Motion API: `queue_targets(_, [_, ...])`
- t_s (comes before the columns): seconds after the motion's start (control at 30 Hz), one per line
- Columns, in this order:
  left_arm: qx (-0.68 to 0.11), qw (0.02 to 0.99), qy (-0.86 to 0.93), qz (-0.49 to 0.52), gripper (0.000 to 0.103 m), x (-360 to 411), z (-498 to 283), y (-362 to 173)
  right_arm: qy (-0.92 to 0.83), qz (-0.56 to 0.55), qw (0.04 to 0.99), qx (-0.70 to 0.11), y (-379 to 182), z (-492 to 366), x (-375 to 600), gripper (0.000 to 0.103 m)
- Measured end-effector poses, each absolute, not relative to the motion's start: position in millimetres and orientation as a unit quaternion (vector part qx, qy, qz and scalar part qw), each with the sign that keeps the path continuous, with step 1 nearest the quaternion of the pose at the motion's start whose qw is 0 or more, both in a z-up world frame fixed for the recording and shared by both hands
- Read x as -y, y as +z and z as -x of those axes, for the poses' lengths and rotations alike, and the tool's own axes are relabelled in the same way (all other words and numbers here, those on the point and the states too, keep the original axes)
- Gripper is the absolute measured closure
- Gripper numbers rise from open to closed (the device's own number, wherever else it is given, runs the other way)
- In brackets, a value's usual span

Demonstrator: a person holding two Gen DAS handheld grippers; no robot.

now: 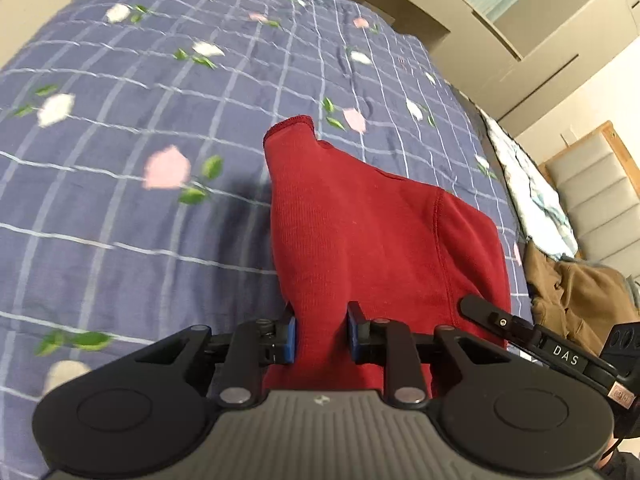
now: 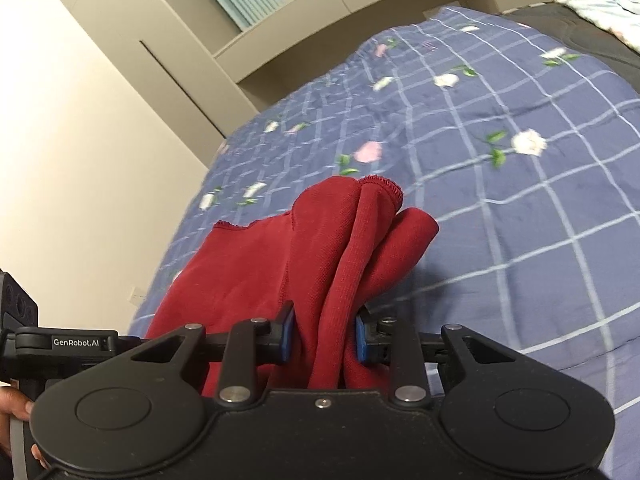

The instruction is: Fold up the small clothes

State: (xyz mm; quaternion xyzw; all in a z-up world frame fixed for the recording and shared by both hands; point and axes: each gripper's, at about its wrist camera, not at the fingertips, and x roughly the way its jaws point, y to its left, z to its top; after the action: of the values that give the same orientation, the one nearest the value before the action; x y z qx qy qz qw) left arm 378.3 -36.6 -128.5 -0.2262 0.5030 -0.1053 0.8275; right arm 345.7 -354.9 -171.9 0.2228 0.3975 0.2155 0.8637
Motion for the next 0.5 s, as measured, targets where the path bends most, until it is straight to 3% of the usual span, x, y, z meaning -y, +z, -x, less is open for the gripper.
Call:
queue_targets(0.27, [-0.498,0.836,-0.07,0.217,0.078,-34.0,-359.4,-102.0,0.244,-0.226,0.853,-0.402,-156.0,-338.3,279.5,0.072])
queue_targets(0.5, [-0.497,0.843,-0.053,0.198,0.077,-74.8,-353.9,-128.8,0.239,-0.216,0.849,-0.419,-184.2,-335.4,228.3,0.072])
